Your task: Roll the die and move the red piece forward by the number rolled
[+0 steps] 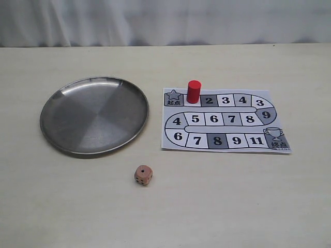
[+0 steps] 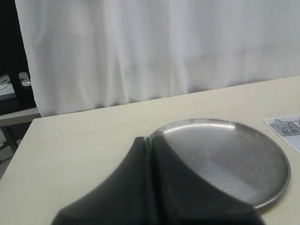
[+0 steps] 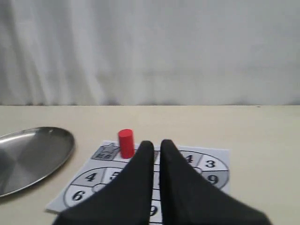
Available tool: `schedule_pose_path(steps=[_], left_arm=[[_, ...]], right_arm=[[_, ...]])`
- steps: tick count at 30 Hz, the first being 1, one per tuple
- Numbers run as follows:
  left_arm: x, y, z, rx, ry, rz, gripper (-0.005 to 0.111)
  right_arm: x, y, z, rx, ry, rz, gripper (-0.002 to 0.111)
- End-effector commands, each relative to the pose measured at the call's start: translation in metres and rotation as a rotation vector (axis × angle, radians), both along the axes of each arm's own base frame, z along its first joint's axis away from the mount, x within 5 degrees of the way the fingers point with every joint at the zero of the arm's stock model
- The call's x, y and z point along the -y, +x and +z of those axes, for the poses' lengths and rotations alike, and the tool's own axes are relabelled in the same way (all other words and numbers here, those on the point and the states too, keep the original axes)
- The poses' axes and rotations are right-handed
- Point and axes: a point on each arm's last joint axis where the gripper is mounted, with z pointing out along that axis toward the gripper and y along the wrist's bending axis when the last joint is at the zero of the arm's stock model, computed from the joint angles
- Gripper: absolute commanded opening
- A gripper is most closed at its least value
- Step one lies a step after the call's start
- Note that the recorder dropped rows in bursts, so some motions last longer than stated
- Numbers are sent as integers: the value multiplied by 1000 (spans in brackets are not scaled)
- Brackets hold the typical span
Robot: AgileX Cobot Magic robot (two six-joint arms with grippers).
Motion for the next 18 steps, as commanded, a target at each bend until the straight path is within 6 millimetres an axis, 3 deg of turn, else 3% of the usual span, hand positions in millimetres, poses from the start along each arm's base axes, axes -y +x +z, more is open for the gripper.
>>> schedule_pose_path(steps=[1, 8, 18], left_arm=[[1, 0, 0, 9, -3, -10, 0], [1, 0, 0, 9, -3, -10, 0], [1, 0, 0, 9, -3, -10, 0]], right_arm=[[10, 1, -1, 0, 11, -153, 4], [19, 0, -2, -9, 39, -286, 4], [17, -9, -5, -9, 39, -276, 4]])
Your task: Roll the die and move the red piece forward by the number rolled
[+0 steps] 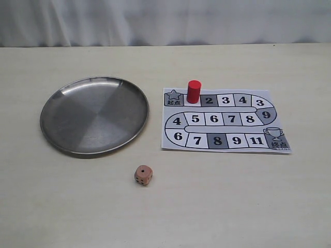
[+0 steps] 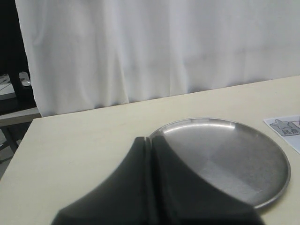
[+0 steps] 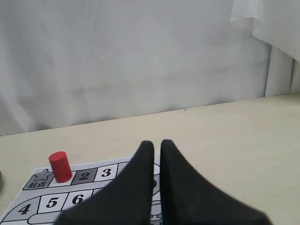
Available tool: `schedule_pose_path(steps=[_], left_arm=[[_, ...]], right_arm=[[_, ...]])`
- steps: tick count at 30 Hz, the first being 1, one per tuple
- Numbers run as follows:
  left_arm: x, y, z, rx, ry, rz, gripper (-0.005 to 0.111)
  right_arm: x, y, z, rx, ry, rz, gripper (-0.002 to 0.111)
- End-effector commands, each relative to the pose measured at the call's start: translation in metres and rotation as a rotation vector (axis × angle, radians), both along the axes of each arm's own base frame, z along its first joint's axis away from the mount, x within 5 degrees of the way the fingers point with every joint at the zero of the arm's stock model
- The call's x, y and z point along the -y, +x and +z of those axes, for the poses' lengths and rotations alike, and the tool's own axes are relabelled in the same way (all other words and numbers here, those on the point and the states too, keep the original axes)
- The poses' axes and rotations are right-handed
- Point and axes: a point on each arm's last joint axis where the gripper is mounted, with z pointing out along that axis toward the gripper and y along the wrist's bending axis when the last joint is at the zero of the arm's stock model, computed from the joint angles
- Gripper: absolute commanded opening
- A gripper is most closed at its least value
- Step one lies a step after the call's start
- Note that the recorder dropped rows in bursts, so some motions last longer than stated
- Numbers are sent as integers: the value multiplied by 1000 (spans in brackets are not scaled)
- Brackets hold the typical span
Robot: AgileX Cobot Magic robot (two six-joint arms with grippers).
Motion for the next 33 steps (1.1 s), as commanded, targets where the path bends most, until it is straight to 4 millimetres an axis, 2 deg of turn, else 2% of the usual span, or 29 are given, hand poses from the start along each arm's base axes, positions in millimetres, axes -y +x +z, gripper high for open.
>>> schedule_pose_path(steps=[1, 33], left_arm=[[1, 0, 0, 9, -3, -10, 0], [1, 0, 0, 9, -3, -10, 0]], right_arm=[[0, -1, -5, -45, 5, 1, 4], [-1, -1, -8, -70, 20, 7, 4]])
